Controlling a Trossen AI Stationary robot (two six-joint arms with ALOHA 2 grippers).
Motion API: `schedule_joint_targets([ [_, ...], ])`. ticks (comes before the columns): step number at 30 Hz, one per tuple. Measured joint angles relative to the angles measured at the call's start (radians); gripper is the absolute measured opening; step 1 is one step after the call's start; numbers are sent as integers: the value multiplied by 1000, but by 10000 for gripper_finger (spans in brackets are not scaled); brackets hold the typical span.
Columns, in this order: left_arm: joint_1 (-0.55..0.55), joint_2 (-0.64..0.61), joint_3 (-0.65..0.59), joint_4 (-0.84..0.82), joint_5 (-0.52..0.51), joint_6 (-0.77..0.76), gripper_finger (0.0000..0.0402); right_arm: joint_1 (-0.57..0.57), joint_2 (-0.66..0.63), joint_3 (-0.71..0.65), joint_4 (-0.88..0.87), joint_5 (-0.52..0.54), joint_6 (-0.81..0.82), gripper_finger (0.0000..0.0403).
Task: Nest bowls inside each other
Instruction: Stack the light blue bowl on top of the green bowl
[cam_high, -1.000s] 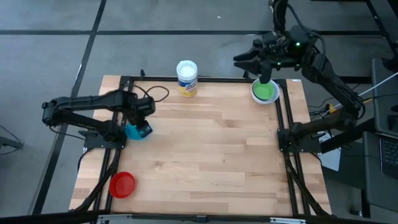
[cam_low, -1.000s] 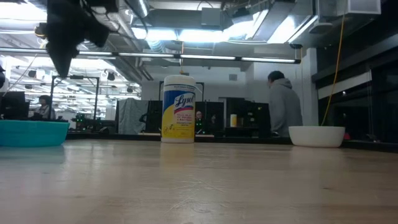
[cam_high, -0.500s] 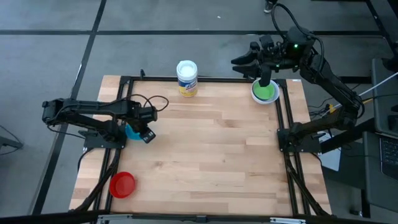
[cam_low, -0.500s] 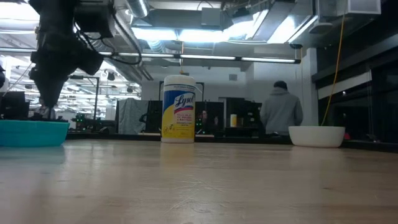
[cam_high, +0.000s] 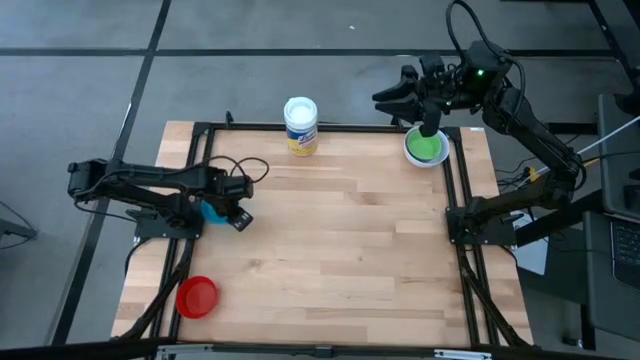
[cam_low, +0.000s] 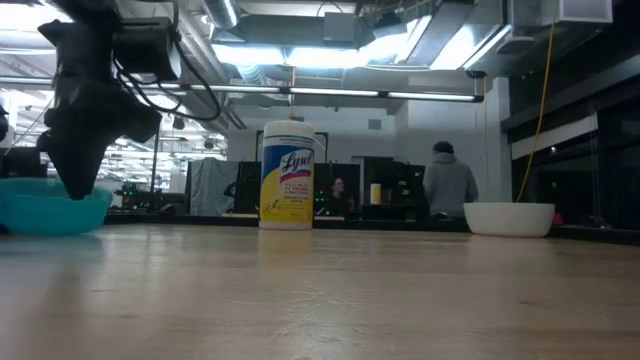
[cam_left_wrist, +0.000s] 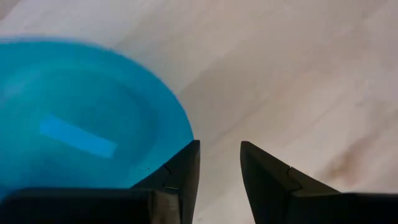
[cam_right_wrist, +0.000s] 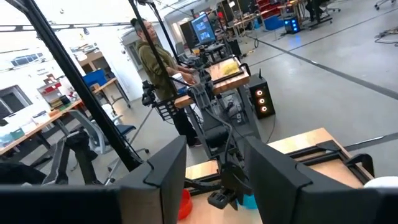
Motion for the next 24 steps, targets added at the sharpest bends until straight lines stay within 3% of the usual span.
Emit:
schedule_joint_targets([
  [12, 0, 0, -44, 10, -25, -14, 112, 0, 0, 0, 3, -1, 11, 169],
  [24, 5, 0, 134, -166, -156, 34, 112, 0, 0, 0, 76, -8, 34, 154],
])
